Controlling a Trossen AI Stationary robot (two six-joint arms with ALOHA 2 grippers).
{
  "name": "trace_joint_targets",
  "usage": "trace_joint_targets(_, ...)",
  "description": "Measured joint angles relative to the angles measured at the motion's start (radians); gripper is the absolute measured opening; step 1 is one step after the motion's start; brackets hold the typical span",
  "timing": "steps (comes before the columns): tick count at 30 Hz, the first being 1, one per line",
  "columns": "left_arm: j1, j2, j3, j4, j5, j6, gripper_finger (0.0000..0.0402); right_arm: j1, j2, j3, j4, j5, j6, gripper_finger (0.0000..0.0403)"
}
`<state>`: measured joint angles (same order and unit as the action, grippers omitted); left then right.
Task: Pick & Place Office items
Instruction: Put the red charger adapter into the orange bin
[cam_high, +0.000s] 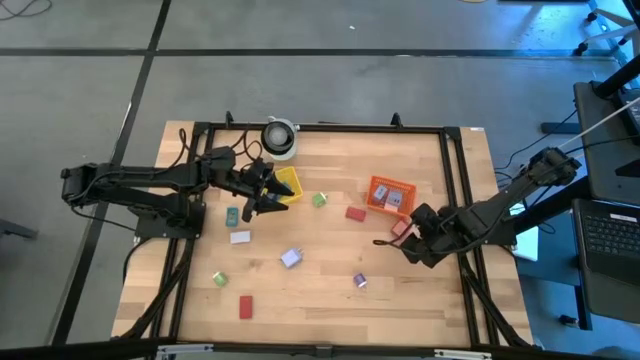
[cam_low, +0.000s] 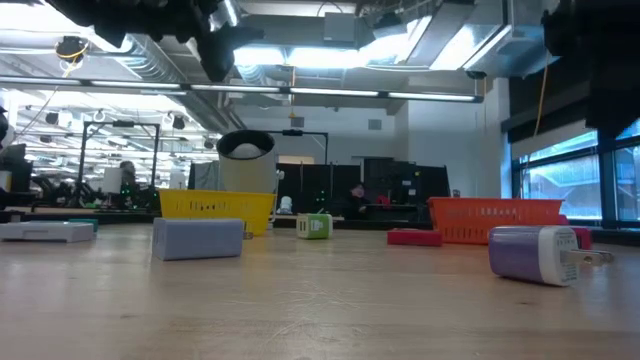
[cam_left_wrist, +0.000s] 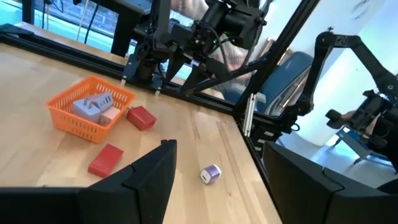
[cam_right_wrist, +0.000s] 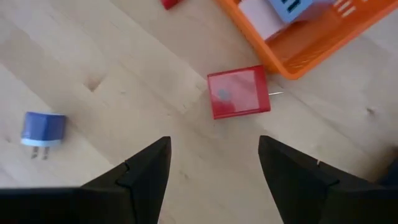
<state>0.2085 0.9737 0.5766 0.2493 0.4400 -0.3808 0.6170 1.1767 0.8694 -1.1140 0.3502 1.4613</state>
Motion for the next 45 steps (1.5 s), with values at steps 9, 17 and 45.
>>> trace_joint_targets(9, 0.0, 0.0, 0.0, -0.008, 0.0, 0.001, 0.0235, -0.009, 0.0, -0.103, 0.115, 0.004, 0.002, 0.0246)
trace_joint_targets(17, 0.0, 0.0, 0.0, -0.008, 0.0, -0.008, 0.0235, -0.061, 0.0, -0.137, 0.144, 0.031, -0.075, 0.0246)
trace_joint_targets(45, 0.0, 0.0, 0.0, -0.023, 0.0, 0.002, 0.0235, -0.208, 0.0, -0.342, 0.396, -0.037, -0.191, 0.0297)
